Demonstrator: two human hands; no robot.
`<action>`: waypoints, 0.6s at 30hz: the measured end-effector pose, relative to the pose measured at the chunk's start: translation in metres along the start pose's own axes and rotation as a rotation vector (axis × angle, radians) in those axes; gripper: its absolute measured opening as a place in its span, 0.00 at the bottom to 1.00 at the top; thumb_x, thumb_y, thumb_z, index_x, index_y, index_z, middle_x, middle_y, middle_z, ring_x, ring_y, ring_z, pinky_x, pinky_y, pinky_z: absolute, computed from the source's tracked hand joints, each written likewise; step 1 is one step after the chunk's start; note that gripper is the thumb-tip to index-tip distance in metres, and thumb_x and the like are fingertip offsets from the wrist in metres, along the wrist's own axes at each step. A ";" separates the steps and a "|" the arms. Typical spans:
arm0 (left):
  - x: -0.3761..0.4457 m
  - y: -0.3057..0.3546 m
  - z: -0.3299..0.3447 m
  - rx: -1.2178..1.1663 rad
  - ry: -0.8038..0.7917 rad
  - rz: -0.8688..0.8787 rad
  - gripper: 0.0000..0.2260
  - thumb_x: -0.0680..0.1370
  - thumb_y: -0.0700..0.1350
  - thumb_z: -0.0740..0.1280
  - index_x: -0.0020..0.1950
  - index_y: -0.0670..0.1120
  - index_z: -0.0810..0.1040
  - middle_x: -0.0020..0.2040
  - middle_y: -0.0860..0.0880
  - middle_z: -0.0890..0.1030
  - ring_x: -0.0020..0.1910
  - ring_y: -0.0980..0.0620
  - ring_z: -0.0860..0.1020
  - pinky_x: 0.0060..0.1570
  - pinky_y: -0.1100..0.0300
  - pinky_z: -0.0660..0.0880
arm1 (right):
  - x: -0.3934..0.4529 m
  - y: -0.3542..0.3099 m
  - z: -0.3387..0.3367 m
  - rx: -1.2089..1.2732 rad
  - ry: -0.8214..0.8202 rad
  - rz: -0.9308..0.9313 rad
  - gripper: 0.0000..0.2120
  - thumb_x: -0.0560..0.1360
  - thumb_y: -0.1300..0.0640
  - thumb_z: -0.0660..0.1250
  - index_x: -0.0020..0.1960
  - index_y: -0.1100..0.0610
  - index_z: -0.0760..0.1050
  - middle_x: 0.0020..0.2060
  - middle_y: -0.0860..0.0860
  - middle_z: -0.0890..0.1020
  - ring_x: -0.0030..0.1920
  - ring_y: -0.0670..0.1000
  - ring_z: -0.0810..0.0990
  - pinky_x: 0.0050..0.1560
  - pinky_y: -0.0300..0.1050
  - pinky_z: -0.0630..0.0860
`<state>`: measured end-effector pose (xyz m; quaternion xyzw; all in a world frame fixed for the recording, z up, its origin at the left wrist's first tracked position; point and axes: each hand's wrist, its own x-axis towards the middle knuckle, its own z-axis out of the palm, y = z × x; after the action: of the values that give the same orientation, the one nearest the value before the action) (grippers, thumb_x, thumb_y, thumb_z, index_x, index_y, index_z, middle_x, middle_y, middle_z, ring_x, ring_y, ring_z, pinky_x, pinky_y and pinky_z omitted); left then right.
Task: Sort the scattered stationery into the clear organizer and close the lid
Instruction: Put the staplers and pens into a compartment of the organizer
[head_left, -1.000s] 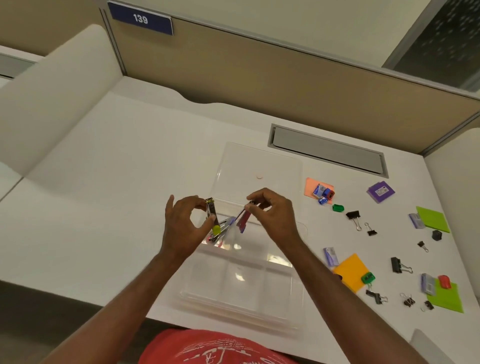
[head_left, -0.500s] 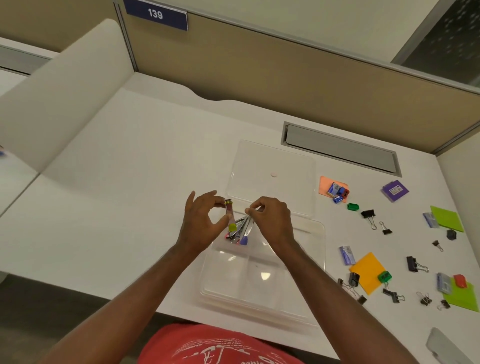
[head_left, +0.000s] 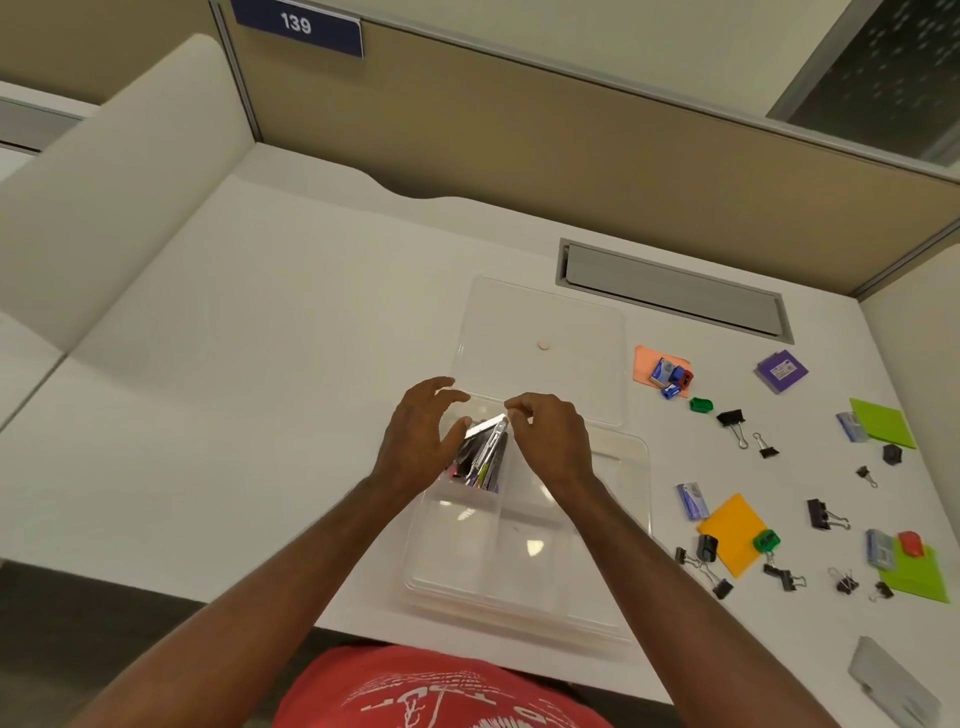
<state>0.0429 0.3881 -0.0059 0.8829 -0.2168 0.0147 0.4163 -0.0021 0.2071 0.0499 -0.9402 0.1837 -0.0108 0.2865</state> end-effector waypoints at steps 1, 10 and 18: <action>0.000 -0.001 0.002 0.008 -0.014 -0.001 0.15 0.79 0.47 0.69 0.65 0.48 0.78 0.71 0.49 0.73 0.70 0.49 0.70 0.69 0.51 0.69 | 0.000 0.001 0.000 0.006 -0.001 -0.005 0.11 0.78 0.55 0.64 0.55 0.50 0.83 0.52 0.45 0.85 0.52 0.48 0.82 0.54 0.45 0.77; -0.006 -0.009 0.016 0.076 -0.112 -0.057 0.24 0.80 0.46 0.66 0.75 0.48 0.67 0.78 0.46 0.65 0.75 0.46 0.65 0.73 0.51 0.61 | -0.007 0.007 0.010 -0.183 -0.142 -0.156 0.13 0.79 0.56 0.63 0.61 0.48 0.80 0.56 0.44 0.82 0.60 0.50 0.74 0.55 0.47 0.74; 0.002 -0.002 0.012 0.109 -0.087 0.000 0.24 0.81 0.50 0.64 0.75 0.47 0.67 0.77 0.45 0.66 0.75 0.45 0.64 0.74 0.45 0.62 | -0.009 0.020 0.006 -0.099 -0.125 -0.257 0.12 0.79 0.55 0.64 0.60 0.47 0.79 0.55 0.43 0.81 0.58 0.49 0.73 0.53 0.45 0.74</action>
<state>0.0443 0.3799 -0.0147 0.9040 -0.2335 -0.0118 0.3580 -0.0168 0.1982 0.0349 -0.9679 0.0439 0.0202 0.2468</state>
